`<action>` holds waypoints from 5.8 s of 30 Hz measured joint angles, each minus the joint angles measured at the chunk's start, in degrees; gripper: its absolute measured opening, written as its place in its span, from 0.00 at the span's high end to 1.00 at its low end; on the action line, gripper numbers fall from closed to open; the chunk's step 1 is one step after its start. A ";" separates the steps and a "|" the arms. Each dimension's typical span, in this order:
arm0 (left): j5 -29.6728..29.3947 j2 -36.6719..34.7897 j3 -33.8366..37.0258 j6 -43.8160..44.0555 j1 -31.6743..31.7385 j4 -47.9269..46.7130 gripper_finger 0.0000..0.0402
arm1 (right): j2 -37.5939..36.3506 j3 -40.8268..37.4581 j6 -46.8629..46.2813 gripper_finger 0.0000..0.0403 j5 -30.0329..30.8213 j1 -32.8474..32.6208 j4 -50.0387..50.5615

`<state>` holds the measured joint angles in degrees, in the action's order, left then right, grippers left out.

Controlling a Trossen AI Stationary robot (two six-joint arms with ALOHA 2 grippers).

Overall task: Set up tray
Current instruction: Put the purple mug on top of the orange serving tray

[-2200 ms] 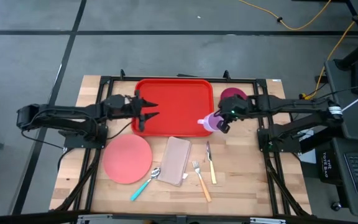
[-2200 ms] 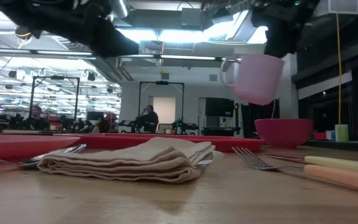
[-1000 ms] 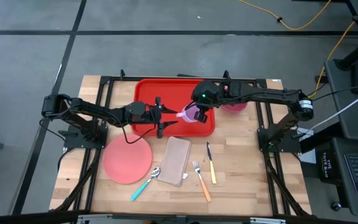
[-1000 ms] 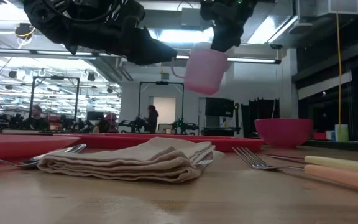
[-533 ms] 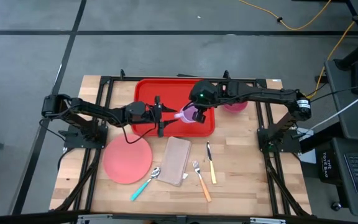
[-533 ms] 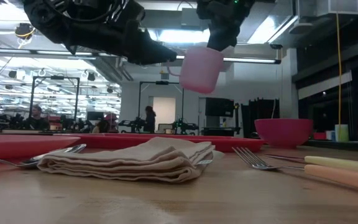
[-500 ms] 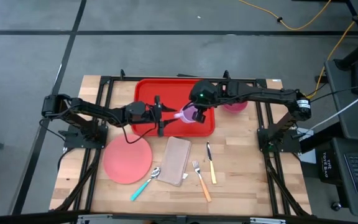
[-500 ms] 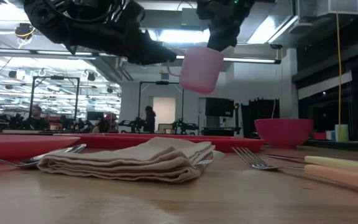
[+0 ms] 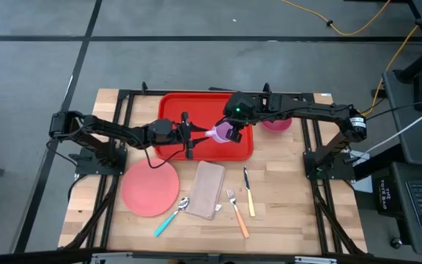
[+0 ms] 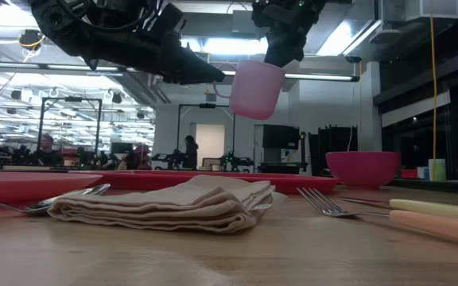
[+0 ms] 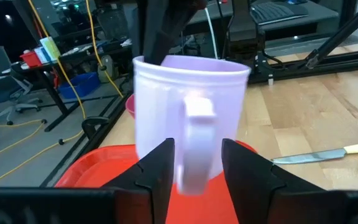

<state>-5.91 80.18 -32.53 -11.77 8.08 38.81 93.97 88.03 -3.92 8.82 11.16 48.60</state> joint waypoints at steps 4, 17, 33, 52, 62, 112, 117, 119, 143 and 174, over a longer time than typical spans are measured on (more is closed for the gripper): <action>0.09 -0.02 0.00 0.00 0.74 0.00 0.70 | 0.00 0.00 0.11 0.97 -0.02 0.00 0.00; 3.33 -0.04 0.00 0.02 1.09 0.15 0.81 | 0.00 -0.02 0.13 0.97 -0.06 0.00 0.00; 2.70 -0.04 0.00 -1.49 1.04 0.07 0.89 | 0.00 -0.04 1.44 0.95 -1.20 0.02 -0.01; 2.73 -0.04 0.00 -2.05 1.09 -0.17 0.89 | -0.13 4.12 4.05 0.72 -1.44 -0.02 4.01; 4.64 -5.88 0.02 -6.10 1.22 -4.29 0.89 | -1.83 8.04 7.19 0.71 -1.07 -0.02 6.50; 35.60 -23.93 14.42 2.22 28.00 -5.95 0.90 | -29.36 -64.15 7.41 0.99 -1.38 -9.44 -71.36; 37.82 -23.93 19.61 3.93 31.05 3.60 0.89 | -29.35 -64.15 7.68 0.98 -1.38 -9.44 -71.63; 37.77 -23.93 22.64 5.49 32.77 8.38 0.89 | -29.35 -64.15 7.70 0.98 -1.38 -9.44 -71.59; 53.12 -12.12 24.78 5.00 55.78 17.01 0.89 | -29.31 -64.15 9.14 0.98 -0.79 -9.40 -74.21; 63.65 26.71 15.85 8.07 64.75 39.78 0.89 | -29.31 -64.15 8.83 0.98 0.75 -9.40 -74.70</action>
<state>57.74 106.89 -16.69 -3.70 72.84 78.59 64.66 23.88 4.91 9.57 1.76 -26.10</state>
